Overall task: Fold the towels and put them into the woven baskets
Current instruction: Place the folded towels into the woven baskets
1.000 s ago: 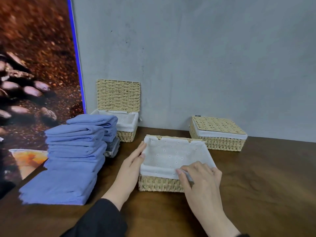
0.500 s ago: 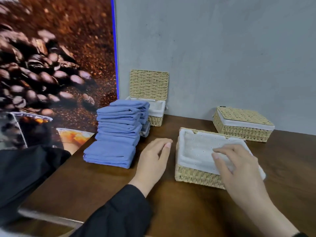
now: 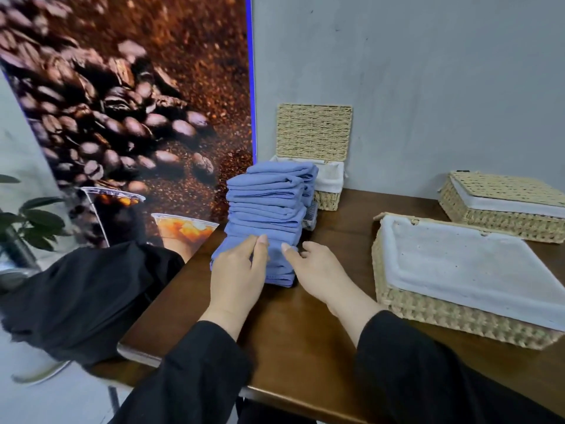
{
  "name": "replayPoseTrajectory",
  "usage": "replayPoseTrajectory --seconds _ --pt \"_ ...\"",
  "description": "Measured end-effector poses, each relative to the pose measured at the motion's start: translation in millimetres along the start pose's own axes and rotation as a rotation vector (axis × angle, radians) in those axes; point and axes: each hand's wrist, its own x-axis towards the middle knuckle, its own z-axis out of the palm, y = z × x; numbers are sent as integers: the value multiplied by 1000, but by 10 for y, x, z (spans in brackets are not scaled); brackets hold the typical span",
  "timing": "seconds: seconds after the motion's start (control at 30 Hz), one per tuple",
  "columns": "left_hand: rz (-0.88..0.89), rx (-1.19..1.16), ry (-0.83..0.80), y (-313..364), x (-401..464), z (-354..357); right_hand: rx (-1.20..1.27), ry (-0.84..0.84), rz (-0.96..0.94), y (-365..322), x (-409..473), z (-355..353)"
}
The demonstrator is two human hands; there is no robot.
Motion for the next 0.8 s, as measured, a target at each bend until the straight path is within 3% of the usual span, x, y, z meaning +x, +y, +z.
replayPoseTrajectory --seconds 0.13,0.23,0.33,0.47,0.57,0.63,0.7,0.8 --pt "17 -27 16 -36 -4 13 -77 -2 48 101 159 145" --pt "38 -68 50 -3 17 27 96 -21 70 86 139 102" --pt "141 35 46 -26 61 25 184 -33 35 82 6 38" --pt "216 76 -259 37 125 -128 266 68 -99 71 -228 -108" --pt "123 -36 -599 202 237 -288 291 111 -234 18 -373 -357" --pt "66 -110 -687 396 328 -326 289 123 -301 -17 -427 -569" --pt "38 -182 -662 661 378 -284 310 191 -324 -44 -451 -810" --pt "2 -369 -485 1089 379 -106 455 313 -245 -24 -469 -1160"
